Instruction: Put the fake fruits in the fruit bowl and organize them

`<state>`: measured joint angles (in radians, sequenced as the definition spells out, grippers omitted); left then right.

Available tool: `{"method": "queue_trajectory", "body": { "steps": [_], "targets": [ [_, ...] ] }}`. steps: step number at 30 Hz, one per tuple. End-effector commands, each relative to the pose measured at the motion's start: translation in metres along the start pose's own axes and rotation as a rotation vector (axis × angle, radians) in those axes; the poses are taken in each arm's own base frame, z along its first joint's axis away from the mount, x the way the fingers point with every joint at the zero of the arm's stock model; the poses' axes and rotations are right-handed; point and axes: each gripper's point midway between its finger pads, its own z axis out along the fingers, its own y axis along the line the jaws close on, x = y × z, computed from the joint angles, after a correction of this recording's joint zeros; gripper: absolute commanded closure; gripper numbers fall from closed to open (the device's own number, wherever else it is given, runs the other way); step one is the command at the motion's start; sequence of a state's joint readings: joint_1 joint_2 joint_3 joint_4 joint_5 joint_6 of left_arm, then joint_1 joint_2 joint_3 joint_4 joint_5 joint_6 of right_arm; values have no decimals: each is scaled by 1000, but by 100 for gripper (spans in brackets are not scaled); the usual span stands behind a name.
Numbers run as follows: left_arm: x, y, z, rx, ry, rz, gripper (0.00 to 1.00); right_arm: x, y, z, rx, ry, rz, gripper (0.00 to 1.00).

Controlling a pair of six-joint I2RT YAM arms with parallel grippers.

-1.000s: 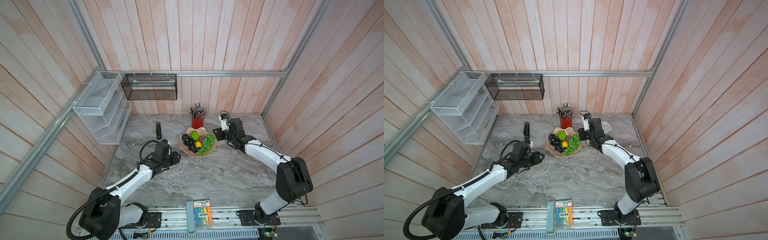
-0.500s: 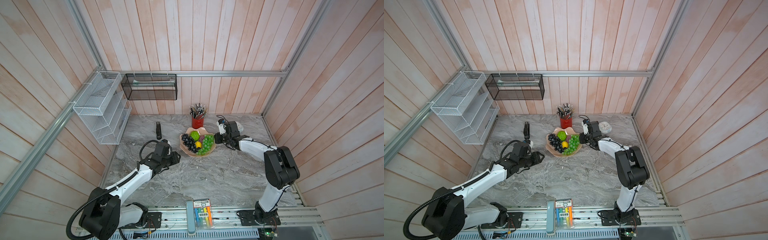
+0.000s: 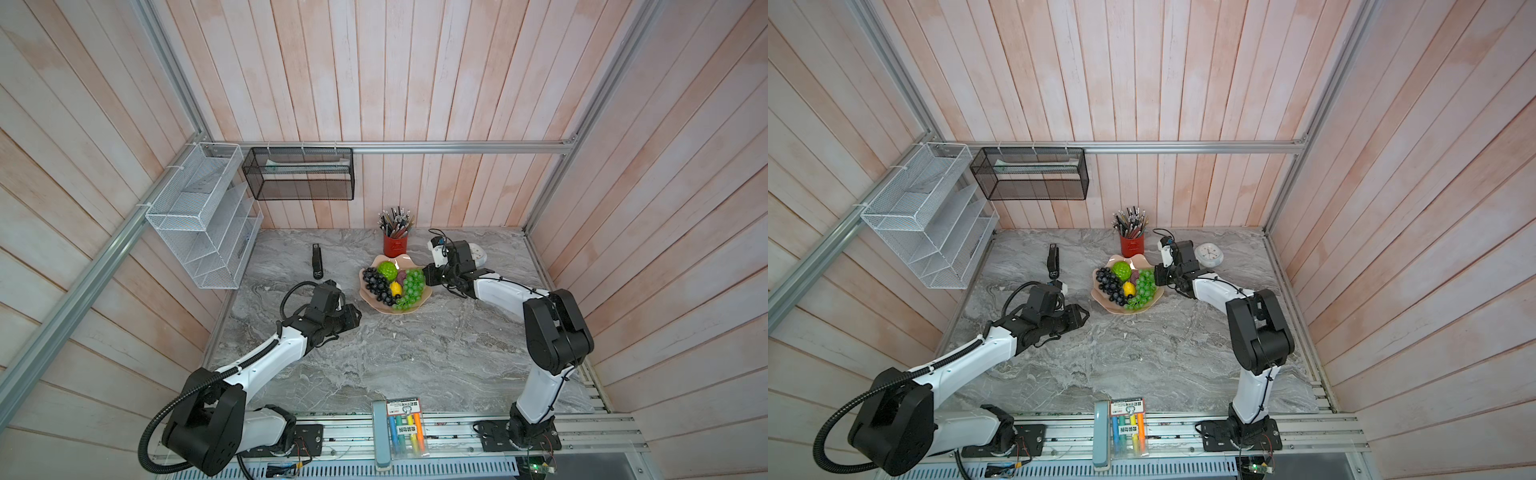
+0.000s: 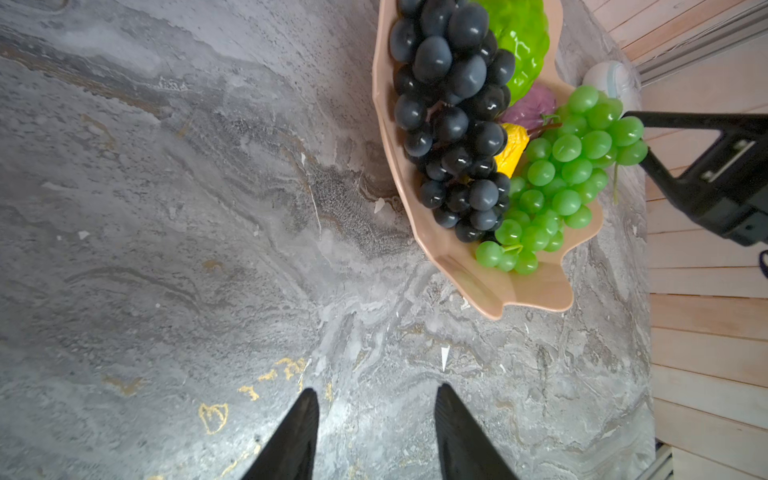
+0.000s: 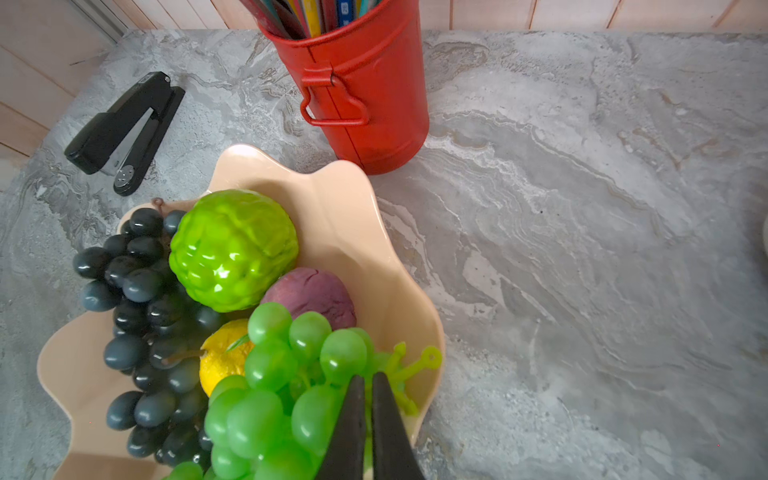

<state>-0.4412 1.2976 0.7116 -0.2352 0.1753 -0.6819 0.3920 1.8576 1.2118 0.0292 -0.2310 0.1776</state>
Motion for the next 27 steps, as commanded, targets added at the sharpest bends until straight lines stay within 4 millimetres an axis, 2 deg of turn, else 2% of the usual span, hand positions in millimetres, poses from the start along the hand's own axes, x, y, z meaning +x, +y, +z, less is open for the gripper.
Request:
{"method": "queue_trajectory", "body": {
  "steps": [1,10,15,19,22,24,25,27],
  "targets": [
    [-10,-5,-1,13,-30,-1,52,3,5,11,-29,27,-19,91],
    [-10,-5,-3,15,-33,-4,52,6,7,16,-48,57,-17,92],
    [-11,-6,-5,20,-39,-5,52,-5,7,1,-18,30,-36,89],
    [-13,-8,-9,20,-42,0,51,-27,6,-21,36,-7,-66,84],
    [-19,-10,-16,4,-56,17,48,-43,7,-48,75,-56,-81,76],
    [-24,-11,-23,-12,-73,46,30,-52,8,-70,103,-102,-91,67],
    [-29,-12,-28,-22,-87,67,24,-56,7,-82,121,-127,-92,64],
    [-41,-14,-38,-48,-123,109,22,-60,6,-103,153,-172,-92,57]
  ]
}}
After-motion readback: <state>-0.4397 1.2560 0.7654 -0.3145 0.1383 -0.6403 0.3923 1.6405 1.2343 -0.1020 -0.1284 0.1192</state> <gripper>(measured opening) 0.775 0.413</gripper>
